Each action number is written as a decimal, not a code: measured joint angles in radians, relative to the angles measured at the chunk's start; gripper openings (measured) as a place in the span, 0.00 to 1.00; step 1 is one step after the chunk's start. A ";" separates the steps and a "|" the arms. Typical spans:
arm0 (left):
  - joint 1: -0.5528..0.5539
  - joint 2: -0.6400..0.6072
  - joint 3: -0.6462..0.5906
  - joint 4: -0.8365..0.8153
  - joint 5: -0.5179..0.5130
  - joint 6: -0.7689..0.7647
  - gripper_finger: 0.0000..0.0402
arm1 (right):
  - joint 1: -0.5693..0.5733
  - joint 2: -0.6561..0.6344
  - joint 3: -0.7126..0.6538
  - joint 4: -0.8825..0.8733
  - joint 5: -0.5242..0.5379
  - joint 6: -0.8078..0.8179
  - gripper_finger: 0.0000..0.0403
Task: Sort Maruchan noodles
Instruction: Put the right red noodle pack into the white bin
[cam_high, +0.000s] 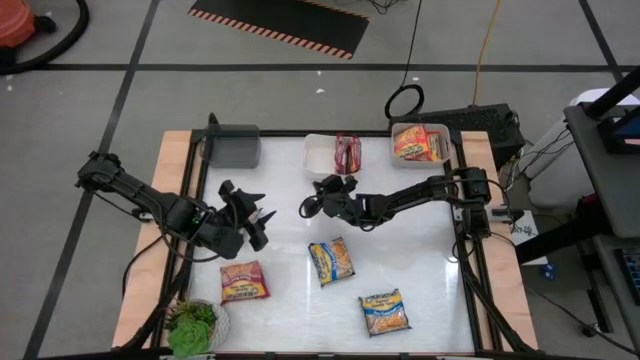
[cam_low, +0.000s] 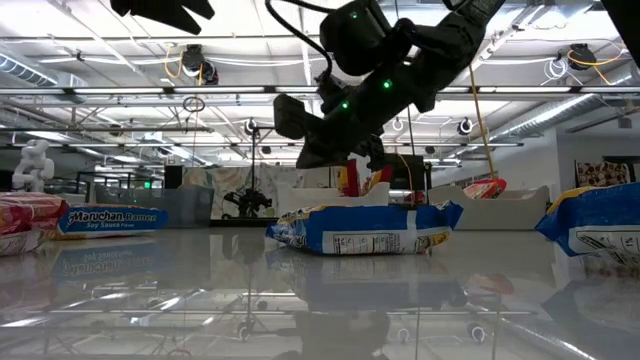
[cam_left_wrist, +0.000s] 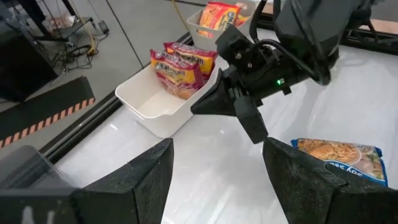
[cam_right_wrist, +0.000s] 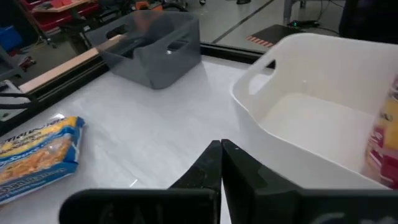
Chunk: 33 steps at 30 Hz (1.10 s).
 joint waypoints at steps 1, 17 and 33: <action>0.000 0.000 0.000 0.000 0.001 -0.001 0.63 | -0.003 0.000 -0.005 0.001 0.005 0.008 0.00; 0.004 0.000 0.000 -0.003 0.003 -0.001 0.63 | -0.029 0.000 -0.046 0.000 0.042 0.048 0.00; 0.004 0.000 0.000 -0.004 0.003 0.013 0.63 | -0.115 0.000 -0.046 0.038 0.019 0.006 0.00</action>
